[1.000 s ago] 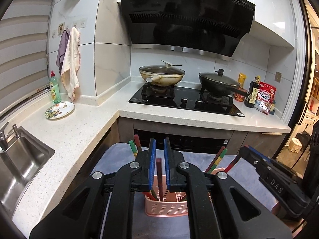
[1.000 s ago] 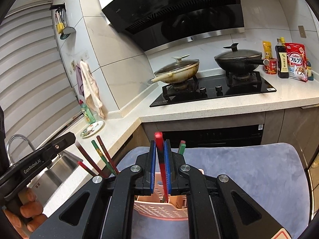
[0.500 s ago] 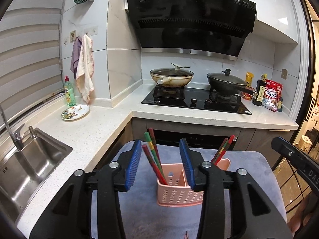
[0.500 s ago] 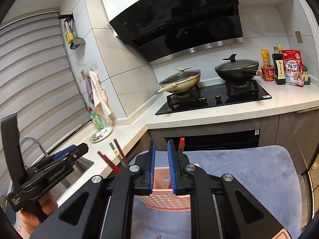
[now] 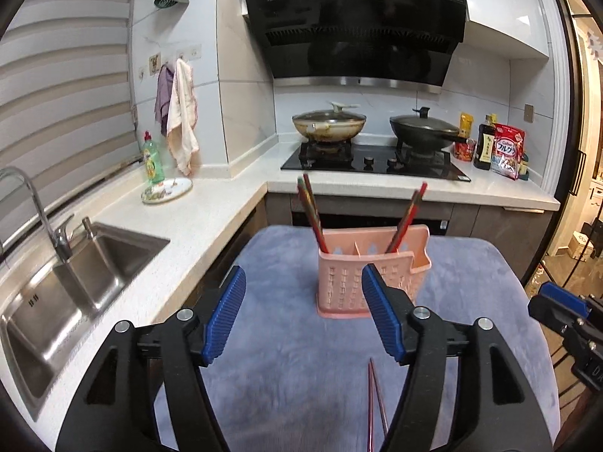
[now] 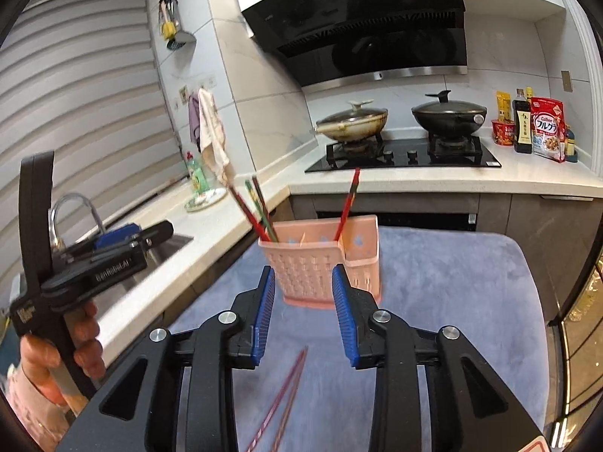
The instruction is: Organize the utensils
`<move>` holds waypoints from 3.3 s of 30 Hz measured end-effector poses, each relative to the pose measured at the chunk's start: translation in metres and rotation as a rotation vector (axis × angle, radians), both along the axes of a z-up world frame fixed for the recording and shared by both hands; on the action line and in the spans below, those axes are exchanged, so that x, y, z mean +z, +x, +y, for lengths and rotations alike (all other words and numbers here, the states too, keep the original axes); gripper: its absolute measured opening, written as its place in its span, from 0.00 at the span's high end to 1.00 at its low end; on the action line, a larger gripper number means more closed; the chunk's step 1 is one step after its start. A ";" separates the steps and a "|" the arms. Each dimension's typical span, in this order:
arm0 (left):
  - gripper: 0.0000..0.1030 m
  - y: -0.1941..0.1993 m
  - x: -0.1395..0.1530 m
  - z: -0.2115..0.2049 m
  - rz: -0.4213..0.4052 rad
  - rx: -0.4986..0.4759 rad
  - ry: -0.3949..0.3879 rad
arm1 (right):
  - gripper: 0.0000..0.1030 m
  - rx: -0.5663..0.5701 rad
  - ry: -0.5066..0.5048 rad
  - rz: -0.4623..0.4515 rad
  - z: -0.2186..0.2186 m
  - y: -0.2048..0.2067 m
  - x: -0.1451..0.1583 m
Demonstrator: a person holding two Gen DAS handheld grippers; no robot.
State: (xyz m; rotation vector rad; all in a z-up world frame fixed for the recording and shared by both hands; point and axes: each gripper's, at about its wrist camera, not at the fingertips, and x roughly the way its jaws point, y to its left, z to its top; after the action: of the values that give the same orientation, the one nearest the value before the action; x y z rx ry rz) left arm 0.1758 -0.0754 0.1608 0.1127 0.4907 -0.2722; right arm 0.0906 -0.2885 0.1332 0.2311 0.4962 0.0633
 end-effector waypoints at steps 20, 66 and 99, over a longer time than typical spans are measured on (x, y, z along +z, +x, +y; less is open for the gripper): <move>0.31 -0.088 -0.092 0.042 0.132 0.039 0.036 | 0.70 -0.028 -0.026 0.199 0.075 -0.072 -0.124; 0.16 -0.098 -0.162 0.052 0.321 0.074 0.063 | 0.94 -0.055 0.025 0.348 0.087 -0.061 -0.203; 0.74 -0.107 -0.220 -0.001 0.435 -0.091 0.106 | 0.93 -0.106 0.092 0.336 0.051 -0.100 -0.208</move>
State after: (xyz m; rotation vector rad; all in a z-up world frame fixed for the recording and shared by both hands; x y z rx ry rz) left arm 0.0688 -0.0768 -0.0593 0.1810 0.9343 -0.3615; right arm -0.0089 -0.2371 -0.0752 0.3610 0.8149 -0.0580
